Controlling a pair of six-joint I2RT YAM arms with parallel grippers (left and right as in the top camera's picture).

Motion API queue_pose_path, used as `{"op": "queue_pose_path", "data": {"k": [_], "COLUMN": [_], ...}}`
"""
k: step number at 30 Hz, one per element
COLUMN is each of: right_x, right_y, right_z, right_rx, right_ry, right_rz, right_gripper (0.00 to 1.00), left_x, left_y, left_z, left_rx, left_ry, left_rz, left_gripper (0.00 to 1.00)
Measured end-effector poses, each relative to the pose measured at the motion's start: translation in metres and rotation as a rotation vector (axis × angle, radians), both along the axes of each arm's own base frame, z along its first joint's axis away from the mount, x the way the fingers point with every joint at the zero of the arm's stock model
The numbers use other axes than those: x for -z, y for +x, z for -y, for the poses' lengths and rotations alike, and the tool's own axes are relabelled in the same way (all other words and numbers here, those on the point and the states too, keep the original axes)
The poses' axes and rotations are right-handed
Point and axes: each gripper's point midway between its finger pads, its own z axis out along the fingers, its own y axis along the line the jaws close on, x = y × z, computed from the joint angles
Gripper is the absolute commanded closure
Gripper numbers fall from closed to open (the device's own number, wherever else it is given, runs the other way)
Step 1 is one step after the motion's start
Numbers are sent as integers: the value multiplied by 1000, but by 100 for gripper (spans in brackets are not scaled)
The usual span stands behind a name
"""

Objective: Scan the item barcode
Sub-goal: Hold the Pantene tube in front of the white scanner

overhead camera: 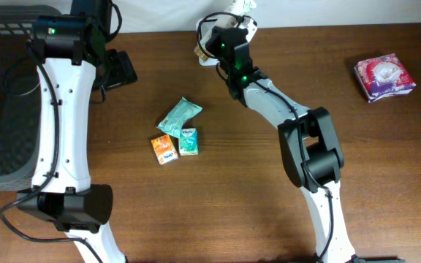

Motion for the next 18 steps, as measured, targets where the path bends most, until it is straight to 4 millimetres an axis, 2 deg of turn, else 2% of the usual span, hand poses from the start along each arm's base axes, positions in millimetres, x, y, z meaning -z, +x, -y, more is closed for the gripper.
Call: {"op": "queue_pose_path", "data": {"k": [1,3,7,8,10,11,13,16,18], "right_x": [0,-5,-29,-29,-12,0,11,12,-8], "right_y": [-3,-4,4,6,5,6,8,12,15], "right_z": [-8,-15,-8,-7,-2,1,11,23,13], "right_rx": [13,24,100,120,148,162,178,160,78], "right_ry": [91,149,183,209,221,222,220,162,51], "right_rz": [-23,-39,-56,-74,-128,-153,-180,-177,-141], "right_gripper": [94,95,96,96,92,93,95,94,94], "left_x": [0,0,0,0,0,0,0,0,0], "left_y": [0,0,0,0,0,0,0,0,0], "left_z": [0,0,0,0,0,0,0,0,0], "left_rx": [0,0,0,0,0,0,0,0,0], "left_ry": [0,0,0,0,0,0,0,0,0], "left_rz": [0,0,0,0,0,0,0,0,1], "left_gripper": [1,1,1,1,1,1,1,1,1]}}
